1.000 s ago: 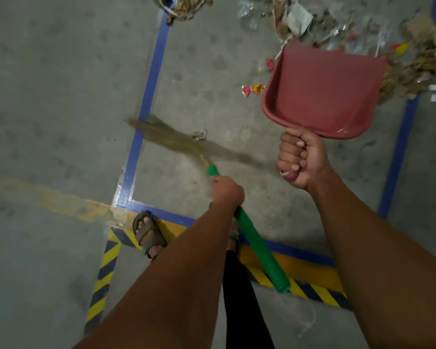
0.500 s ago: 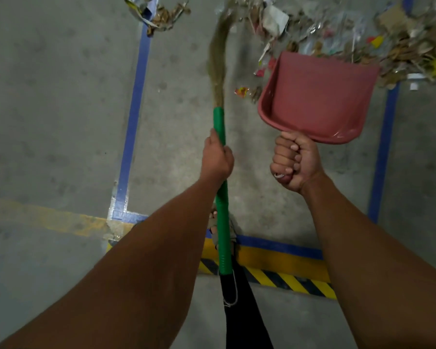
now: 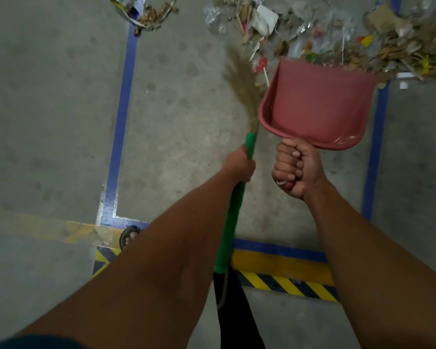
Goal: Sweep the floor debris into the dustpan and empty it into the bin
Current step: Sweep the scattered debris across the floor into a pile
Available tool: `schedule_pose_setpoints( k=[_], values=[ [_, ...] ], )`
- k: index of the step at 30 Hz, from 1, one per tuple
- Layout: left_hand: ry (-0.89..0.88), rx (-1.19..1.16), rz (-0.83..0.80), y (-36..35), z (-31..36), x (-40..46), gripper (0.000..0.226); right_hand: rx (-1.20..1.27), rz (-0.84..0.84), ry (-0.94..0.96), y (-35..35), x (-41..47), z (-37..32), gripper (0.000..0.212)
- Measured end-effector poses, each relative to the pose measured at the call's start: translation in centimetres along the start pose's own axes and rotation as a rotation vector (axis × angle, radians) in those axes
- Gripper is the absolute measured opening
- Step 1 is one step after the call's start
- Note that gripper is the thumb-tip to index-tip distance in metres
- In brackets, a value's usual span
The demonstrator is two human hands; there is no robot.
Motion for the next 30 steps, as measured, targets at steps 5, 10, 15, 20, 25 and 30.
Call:
schedule_pose_setpoints(
  k=[5,10,15,20,25,30],
  values=[
    [-0.366,0.165,0.120,4.1,1.9,-0.1,0.061,0.011,0.013,0.002,-0.6,0.2,-0.4,0.044],
    [-0.414,0.302,0.326,8.8,-1.6,-2.1,0.065,0.014,-0.024,-0.016,-2.8,1.3,-0.6,0.044],
    [-0.158,0.200,0.508,12.5,-7.6,-4.1,0.064,-0.002,-0.038,-0.047,-5.1,3.5,-0.3,0.041],
    [0.217,0.034,0.575,14.0,-11.3,-3.6,0.061,-0.008,-0.042,-0.088,-6.5,6.0,0.5,0.041],
    [0.402,-0.018,0.310,13.9,-10.7,0.8,0.044,-0.034,-0.041,-0.133,-6.6,8.1,1.3,0.041],
    [-0.008,0.167,0.146,14.4,-5.0,3.7,0.040,-0.057,-0.007,-0.142,-7.0,9.2,1.3,0.041]
  ],
)
Point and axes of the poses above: each hand's wrist, its own x-axis towards the middle knuckle, its own y-axis out of the back of the hand, z = x × y, the point moved 5 cm from there along x, towards the middle knuckle, and after that the axes turned 1 degree about x, right-handed, at the moved point
